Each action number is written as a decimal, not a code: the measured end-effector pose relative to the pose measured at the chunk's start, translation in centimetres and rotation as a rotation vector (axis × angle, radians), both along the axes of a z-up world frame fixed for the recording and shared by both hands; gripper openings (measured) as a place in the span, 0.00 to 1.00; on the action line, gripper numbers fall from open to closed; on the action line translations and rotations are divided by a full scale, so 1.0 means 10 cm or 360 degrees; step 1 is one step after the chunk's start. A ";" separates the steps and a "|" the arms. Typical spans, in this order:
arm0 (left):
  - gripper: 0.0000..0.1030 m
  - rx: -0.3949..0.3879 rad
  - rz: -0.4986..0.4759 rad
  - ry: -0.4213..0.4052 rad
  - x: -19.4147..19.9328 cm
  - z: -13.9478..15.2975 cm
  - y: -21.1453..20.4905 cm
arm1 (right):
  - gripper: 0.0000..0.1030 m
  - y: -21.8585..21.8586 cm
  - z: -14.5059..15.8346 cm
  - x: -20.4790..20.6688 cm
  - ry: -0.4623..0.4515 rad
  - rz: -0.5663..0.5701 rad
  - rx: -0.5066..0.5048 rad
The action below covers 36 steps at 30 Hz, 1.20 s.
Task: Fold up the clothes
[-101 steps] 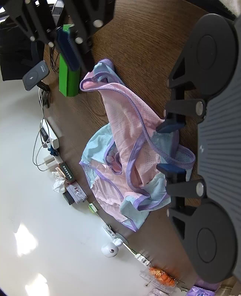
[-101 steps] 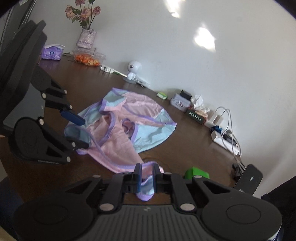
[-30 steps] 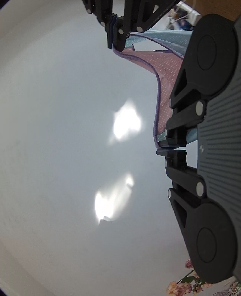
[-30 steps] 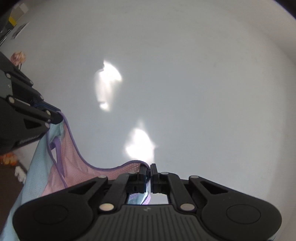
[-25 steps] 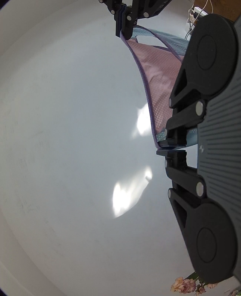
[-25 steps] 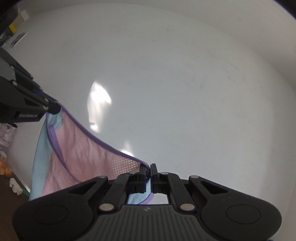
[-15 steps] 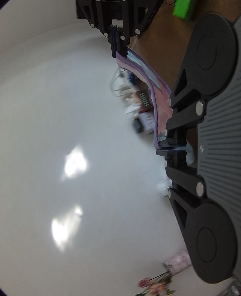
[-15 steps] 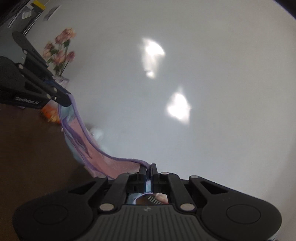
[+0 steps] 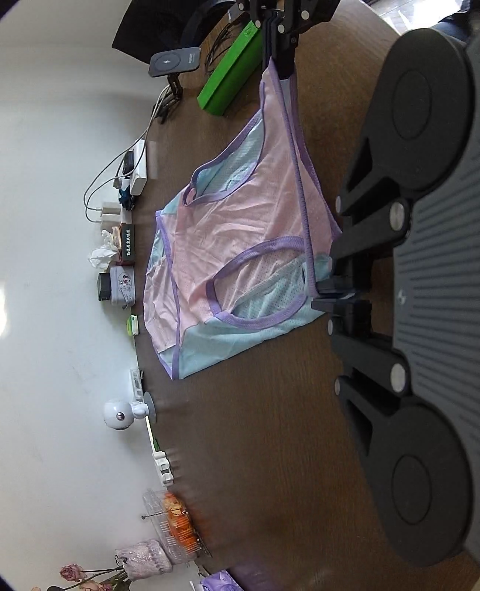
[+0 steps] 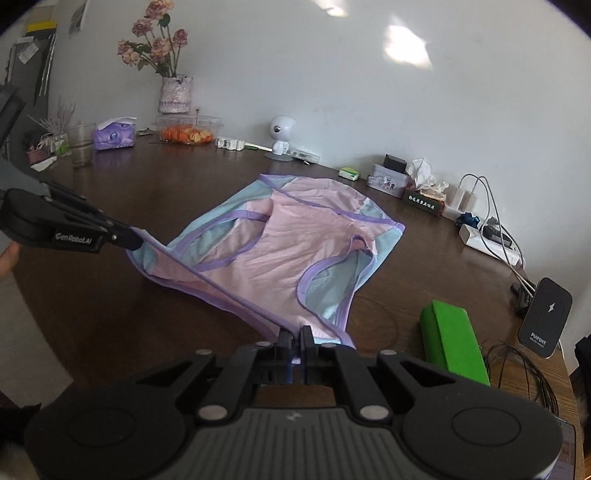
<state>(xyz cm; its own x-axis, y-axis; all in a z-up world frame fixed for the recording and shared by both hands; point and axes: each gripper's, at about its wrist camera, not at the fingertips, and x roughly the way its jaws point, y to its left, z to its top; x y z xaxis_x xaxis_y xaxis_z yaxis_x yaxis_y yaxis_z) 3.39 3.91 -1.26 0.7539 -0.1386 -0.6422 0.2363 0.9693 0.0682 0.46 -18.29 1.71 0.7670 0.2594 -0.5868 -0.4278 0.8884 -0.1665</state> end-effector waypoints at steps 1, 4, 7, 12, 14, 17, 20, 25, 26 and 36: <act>0.03 -0.0001 -0.0014 0.0014 -0.06 0.00 0.03 | 0.03 -0.01 -0.01 -0.06 0.0015 0.0007 0.0000; 0.17 -0.0084 -0.0149 0.0104 -0.22 0.01 0.16 | 0.08 -0.08 0.00 -0.20 0.0095 0.0054 0.0004; 0.44 -0.0216 -0.0233 0.0134 -0.38 0.05 0.34 | 0.44 -0.16 0.07 -0.39 0.0110 0.0095 -0.0007; 0.43 -0.0220 -0.0059 0.0014 -0.21 0.29 0.44 | 0.56 -0.29 0.23 -0.31 -0.0036 -0.0016 0.0058; 0.43 -0.0139 -0.0025 -0.0032 0.01 0.32 0.34 | 0.55 -0.33 0.25 -0.16 -0.0069 -0.0094 0.0104; 0.40 -0.0053 -0.0009 -0.0027 0.44 0.25 0.16 | 0.54 -0.30 0.19 0.20 -0.0087 -0.0172 0.0128; 0.39 0.0000 0.0038 -0.0005 0.83 0.14 0.02 | 0.52 -0.25 0.10 0.57 -0.0071 -0.0218 0.0117; 0.37 0.0034 0.0032 0.0043 1.17 -0.02 -0.10 | 0.40 -0.21 -0.07 1.08 0.0044 -0.0252 0.0094; 0.37 0.0034 0.0025 0.0054 1.21 -0.05 -0.11 | 0.39 -0.20 -0.09 1.17 0.0060 -0.0262 0.0094; 0.05 -0.0125 0.0090 0.0159 1.41 -0.16 0.13 | 0.05 -0.15 -0.35 1.55 0.0202 -0.0288 0.0136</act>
<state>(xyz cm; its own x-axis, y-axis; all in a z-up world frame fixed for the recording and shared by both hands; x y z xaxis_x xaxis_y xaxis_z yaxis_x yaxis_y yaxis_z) 17.50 5.22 -2.86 0.6949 -0.1506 -0.7032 0.1831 0.9826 -0.0295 15.92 -19.78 -1.80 0.7269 0.1769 -0.6636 -0.2727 0.9611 -0.0426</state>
